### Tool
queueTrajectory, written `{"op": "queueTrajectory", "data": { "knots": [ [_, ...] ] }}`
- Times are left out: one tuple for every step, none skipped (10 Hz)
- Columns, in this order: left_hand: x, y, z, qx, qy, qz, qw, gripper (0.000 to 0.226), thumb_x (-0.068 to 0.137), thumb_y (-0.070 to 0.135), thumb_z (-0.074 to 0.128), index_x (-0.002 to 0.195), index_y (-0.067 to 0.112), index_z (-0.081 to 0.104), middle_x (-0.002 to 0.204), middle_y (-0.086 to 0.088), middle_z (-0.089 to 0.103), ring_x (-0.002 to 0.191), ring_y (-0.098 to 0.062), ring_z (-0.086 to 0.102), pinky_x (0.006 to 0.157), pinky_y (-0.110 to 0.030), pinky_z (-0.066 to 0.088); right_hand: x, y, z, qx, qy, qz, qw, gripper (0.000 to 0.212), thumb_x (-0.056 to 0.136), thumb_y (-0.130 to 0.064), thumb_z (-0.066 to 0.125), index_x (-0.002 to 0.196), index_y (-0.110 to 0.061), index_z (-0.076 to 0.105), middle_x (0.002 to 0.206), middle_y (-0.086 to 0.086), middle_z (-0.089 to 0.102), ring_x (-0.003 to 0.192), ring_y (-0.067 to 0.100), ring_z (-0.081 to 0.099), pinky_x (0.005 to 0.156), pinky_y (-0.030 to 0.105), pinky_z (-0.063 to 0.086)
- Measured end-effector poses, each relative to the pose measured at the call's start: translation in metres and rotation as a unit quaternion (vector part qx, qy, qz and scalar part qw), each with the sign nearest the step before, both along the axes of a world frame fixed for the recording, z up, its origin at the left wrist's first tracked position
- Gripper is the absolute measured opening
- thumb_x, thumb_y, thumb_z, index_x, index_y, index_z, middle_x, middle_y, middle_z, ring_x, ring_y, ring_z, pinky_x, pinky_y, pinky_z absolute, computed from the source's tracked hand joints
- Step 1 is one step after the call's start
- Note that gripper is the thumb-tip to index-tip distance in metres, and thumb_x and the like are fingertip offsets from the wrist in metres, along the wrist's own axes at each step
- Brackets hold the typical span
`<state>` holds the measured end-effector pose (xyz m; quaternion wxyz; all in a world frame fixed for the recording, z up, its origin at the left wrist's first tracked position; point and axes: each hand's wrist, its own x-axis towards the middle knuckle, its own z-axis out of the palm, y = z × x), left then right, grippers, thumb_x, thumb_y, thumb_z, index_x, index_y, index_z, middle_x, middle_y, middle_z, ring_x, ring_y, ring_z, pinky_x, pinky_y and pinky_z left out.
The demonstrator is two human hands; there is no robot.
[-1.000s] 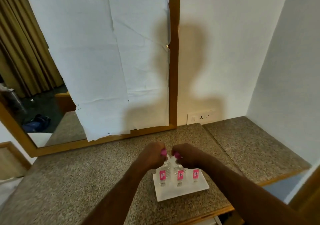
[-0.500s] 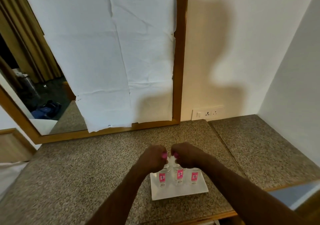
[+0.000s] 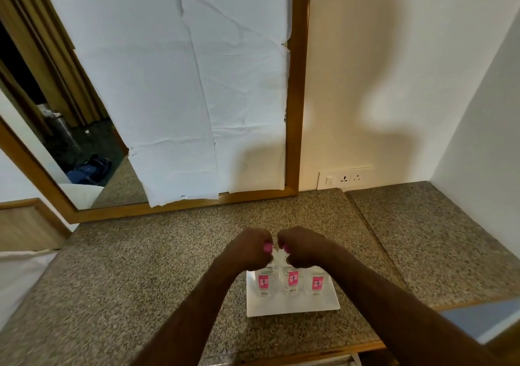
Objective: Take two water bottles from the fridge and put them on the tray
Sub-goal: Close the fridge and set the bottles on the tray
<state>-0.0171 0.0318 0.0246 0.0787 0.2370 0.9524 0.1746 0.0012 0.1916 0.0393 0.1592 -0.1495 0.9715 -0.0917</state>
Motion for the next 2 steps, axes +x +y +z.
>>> {"op": "queueTrajectory", "data": {
  "knots": [
    [0.0010, 0.0033, 0.0032, -0.019, -0.017, 0.006, 1.000, 0.034, 0.077, 0.027, 0.074, 0.106, 0.012, 0.065, 0.104, -0.007, 0.068, 0.083, -0.014, 0.056, 0.072, -0.028, 0.048, 0.0021, 0.0014, 0.0073, 0.008, -0.019, 0.007, 1.000, 0.044, 0.085, -0.013, 0.069, 0.125, -0.011, 0.052, 0.120, 0.012, 0.060, 0.107, 0.026, 0.057, 0.088, 0.037, 0.051],
    [-0.0035, 0.0036, 0.0095, -0.018, -0.021, 0.005, 1.000, 0.042, 0.079, 0.036, 0.072, 0.113, 0.013, 0.062, 0.110, -0.007, 0.067, 0.088, -0.015, 0.057, 0.075, -0.031, 0.051, -0.0028, 0.0057, 0.0170, -0.008, -0.036, 0.007, 0.999, 0.048, 0.085, -0.024, 0.070, 0.128, -0.012, 0.051, 0.123, 0.011, 0.059, 0.109, 0.025, 0.056, 0.090, 0.038, 0.049]
  ]
}}
